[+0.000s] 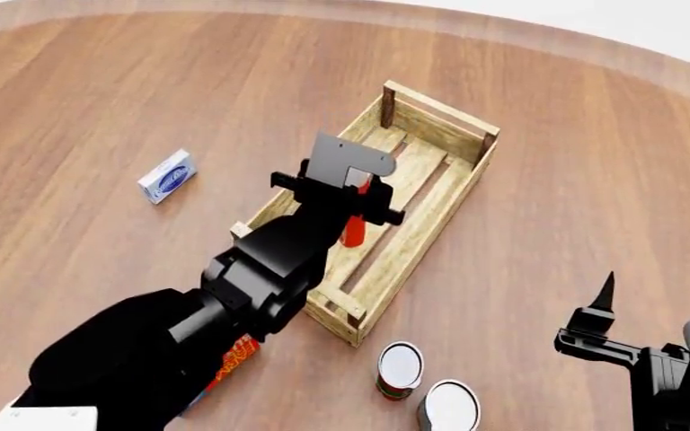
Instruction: Pick up the ketchup, and put it in the wooden tray.
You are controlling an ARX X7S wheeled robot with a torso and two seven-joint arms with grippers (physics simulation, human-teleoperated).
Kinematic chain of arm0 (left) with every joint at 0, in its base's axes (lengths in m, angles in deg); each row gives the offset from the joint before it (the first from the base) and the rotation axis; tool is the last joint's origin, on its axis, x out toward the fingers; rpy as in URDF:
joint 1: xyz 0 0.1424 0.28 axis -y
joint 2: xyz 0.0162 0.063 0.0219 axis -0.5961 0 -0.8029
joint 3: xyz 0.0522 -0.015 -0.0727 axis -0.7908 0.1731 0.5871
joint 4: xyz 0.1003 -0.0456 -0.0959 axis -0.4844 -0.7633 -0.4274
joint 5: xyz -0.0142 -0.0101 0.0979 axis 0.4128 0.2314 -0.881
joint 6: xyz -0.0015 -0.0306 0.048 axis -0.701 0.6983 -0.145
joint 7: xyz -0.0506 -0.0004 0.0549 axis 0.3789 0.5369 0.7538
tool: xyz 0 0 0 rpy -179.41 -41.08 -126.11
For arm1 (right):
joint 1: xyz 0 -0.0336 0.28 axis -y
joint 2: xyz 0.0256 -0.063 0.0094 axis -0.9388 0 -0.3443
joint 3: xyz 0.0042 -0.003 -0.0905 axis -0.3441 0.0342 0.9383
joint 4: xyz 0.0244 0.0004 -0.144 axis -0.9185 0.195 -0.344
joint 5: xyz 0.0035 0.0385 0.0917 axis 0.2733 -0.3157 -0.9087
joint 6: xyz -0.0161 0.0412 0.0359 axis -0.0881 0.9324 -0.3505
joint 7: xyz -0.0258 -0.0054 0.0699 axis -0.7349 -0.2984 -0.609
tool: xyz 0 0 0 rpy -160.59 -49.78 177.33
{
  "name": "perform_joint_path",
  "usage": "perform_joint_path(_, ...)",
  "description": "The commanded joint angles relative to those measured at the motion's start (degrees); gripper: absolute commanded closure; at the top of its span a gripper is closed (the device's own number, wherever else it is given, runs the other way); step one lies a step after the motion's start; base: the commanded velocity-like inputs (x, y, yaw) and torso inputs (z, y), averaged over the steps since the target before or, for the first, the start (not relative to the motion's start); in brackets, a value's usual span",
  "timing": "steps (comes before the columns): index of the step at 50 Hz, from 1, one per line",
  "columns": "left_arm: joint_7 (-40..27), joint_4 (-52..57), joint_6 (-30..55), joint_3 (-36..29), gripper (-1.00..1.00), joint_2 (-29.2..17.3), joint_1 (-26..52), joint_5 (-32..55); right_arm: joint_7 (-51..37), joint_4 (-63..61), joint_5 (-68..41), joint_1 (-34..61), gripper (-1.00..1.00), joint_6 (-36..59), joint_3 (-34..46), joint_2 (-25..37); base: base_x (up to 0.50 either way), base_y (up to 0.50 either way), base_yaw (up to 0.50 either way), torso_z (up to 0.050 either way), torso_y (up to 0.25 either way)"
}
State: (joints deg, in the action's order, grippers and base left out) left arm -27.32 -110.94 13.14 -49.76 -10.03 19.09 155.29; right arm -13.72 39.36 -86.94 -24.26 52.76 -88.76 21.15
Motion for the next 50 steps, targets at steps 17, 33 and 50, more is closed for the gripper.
perform_joint_path(17, 0.3, 0.0, -0.1, 0.4, 1.0, 0.1, -0.9, 0.0, -0.8, -0.2, -0.5, 0.1, -1.0, 0.9, 0.0, 0.2, 0.0, 0.0, 0.0, 0.0, 0.0)
perform_joint_path(33, 0.3, 0.2, 0.3, 0.5, 1.0, 0.1, -1.3, -0.6, -1.2, -0.2, -0.7, 0.1, -1.0, 1.2, 0.0, 0.2, 0.0, 0.0, 0.0, 0.0, 0.0)
perform_joint_path(50, 0.4, 0.2, 0.5, 0.5, -1.0, 0.1, -1.2, -0.8, -1.4, -0.2, -0.7, 0.0, -1.0, 0.9, 0.1, 0.4, 0.0, 0.0, 0.0, 0.0, 0.0)
